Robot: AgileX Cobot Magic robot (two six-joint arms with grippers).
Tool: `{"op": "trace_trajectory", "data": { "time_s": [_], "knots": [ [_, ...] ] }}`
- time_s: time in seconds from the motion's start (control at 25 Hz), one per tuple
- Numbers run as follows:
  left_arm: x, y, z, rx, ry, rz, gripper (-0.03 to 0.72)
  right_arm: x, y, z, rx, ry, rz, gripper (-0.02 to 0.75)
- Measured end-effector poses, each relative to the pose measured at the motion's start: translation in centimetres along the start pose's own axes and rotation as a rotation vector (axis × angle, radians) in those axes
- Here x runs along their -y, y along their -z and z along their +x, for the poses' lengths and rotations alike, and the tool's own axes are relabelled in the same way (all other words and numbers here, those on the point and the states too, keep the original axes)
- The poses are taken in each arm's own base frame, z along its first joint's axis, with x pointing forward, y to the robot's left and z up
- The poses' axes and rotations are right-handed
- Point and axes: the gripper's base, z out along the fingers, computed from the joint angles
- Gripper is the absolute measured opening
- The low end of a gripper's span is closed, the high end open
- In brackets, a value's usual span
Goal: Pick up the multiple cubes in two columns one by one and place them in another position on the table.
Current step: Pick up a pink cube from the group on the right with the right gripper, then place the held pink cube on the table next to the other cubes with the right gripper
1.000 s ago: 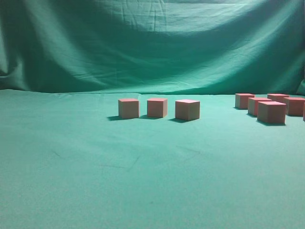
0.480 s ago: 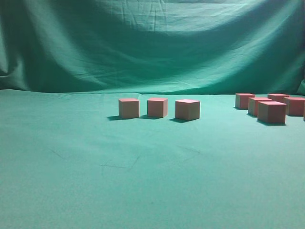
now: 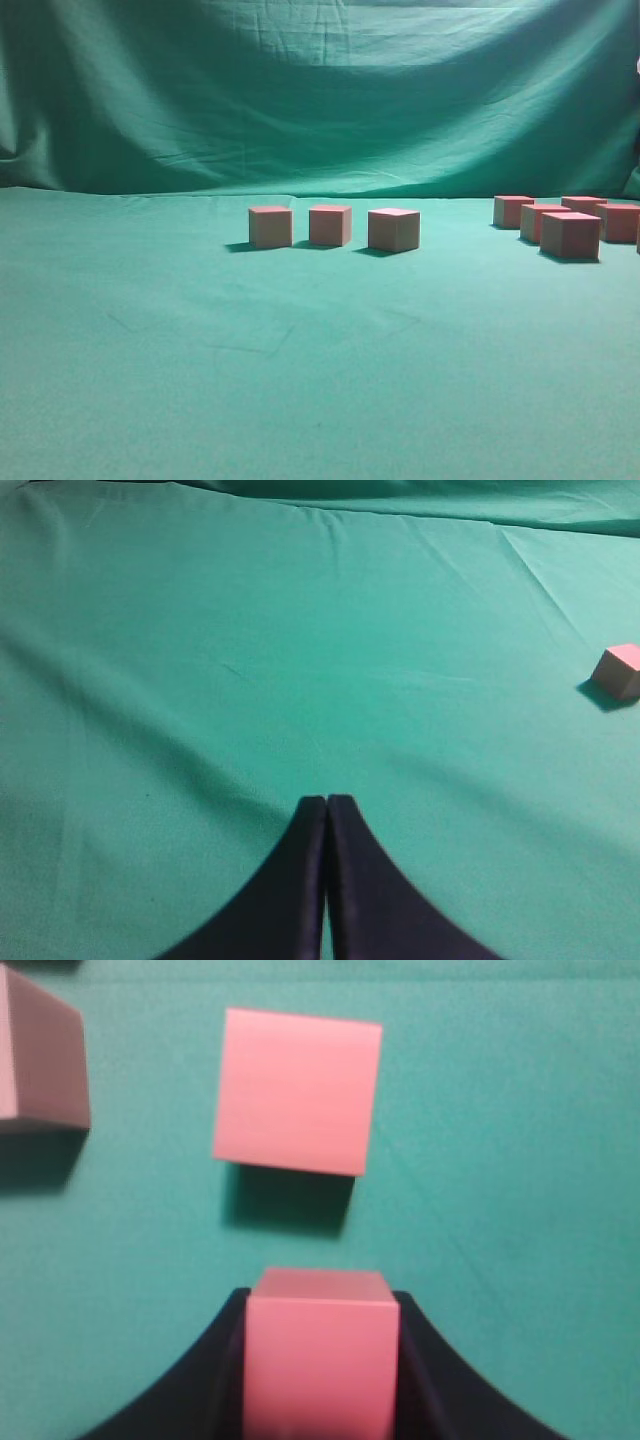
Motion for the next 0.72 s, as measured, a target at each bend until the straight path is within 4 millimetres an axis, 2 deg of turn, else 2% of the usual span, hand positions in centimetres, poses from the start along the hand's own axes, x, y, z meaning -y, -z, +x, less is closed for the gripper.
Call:
{"op": "trace_trajectory", "data": {
  "time_s": [0.16,0.32,0.52,0.64,0.72],
  "knots": [
    [0.0,0.0,0.0,0.000,0.000,0.000,0.000,-1.2,2.5,-0.8,0.013,0.028,-0.027,0.255],
    [0.0,0.0,0.0,0.000,0.000,0.000,0.000,-4.3,6.7,-2.4,0.015,0.112,-0.086,0.255],
    [0.0,0.0,0.0,0.000,0.000,0.000,0.000,-10.2,11.2,-4.2,-0.013,0.198,-0.192,0.255],
    [0.0,0.0,0.0,0.000,0.000,0.000,0.000,-13.9,12.3,-4.8,-0.005,0.277,-0.233,0.255],
    [0.0,0.0,0.0,0.000,0.000,0.000,0.000,-16.5,12.2,-4.7,-0.020,0.321,-0.256,0.255]
  ]
}}
